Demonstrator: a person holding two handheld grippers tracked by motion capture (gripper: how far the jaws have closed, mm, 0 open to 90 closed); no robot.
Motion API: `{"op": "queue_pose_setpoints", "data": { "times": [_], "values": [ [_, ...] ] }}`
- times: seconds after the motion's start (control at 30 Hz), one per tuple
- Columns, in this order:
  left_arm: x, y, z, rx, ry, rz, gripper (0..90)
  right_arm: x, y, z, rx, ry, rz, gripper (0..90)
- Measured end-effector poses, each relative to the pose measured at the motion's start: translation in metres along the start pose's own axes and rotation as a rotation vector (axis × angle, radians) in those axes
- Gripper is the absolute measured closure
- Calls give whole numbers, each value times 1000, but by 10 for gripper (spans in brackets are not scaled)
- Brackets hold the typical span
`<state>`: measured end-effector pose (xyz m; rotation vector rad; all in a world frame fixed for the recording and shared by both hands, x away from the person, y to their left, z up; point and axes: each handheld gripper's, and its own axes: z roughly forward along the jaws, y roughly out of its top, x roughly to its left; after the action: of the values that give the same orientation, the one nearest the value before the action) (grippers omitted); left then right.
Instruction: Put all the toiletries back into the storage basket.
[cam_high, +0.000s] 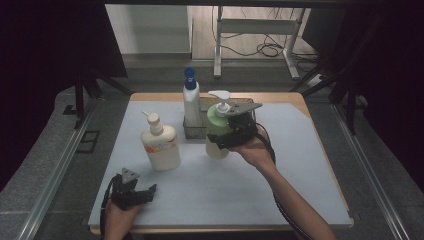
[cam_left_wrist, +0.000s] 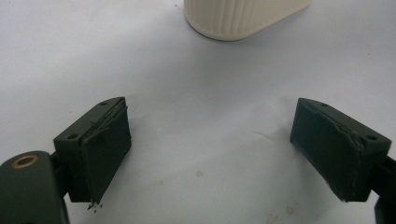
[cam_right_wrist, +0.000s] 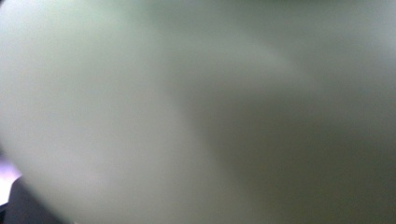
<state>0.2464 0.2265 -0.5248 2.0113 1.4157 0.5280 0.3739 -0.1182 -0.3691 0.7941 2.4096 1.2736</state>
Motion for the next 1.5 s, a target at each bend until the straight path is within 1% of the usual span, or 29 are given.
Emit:
{"op": "queue_pose_setpoints", "data": {
  "times": [0.27, 0.37, 0.47, 0.73, 0.9, 1.23, 1.5],
  "values": [
    [0, 0, 0, 1, 1, 1, 120, -5, 14, 4, -6, -19, 1, 124],
    [0, 0, 0, 1, 1, 1, 120, -9, 18, 6, -7, -21, 12, 124],
    [0, 0, 0, 1, 1, 1, 120, -13, 21, 8, -7, -33, 18, 124],
    [0, 0, 0, 1, 1, 0, 120, -25, 26, 14, -10, -53, 52, 124],
    [0, 0, 0, 1, 2, -1, 120, -30, 31, 18, -11, -80, 54, 125],
    [0, 0, 0, 1, 0, 0, 120, -39, 43, 23, -21, -115, 64, 125],
    [0, 0, 0, 3, 0, 0, 119, -46, 49, 33, -24, -144, 80, 125]
  ]
}}
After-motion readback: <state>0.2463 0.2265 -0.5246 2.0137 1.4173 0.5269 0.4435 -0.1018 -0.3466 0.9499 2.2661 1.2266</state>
